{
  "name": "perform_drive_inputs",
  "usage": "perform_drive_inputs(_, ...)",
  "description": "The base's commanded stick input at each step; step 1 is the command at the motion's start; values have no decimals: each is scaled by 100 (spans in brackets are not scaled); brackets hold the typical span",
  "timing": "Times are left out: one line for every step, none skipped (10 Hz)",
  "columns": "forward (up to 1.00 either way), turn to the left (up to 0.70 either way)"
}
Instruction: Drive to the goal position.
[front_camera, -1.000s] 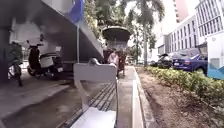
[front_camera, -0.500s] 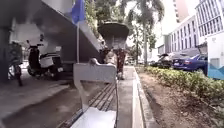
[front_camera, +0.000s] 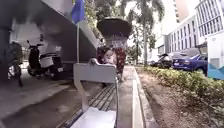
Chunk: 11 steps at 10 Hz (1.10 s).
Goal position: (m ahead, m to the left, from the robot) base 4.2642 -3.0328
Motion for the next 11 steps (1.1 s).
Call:
perform_drive_inputs(3, 1)
perform_drive_inputs(3, 1)
perform_drive_inputs(3, 1)
perform_drive_inputs(3, 1)
perform_drive_inputs(3, 1)
perform_drive_inputs(3, 1)
perform_drive_inputs(3, 1)
perform_drive_inputs(3, 1)
perform_drive_inputs(3, -7)
perform_drive_inputs(3, -13)
perform_drive_inputs(3, -13)
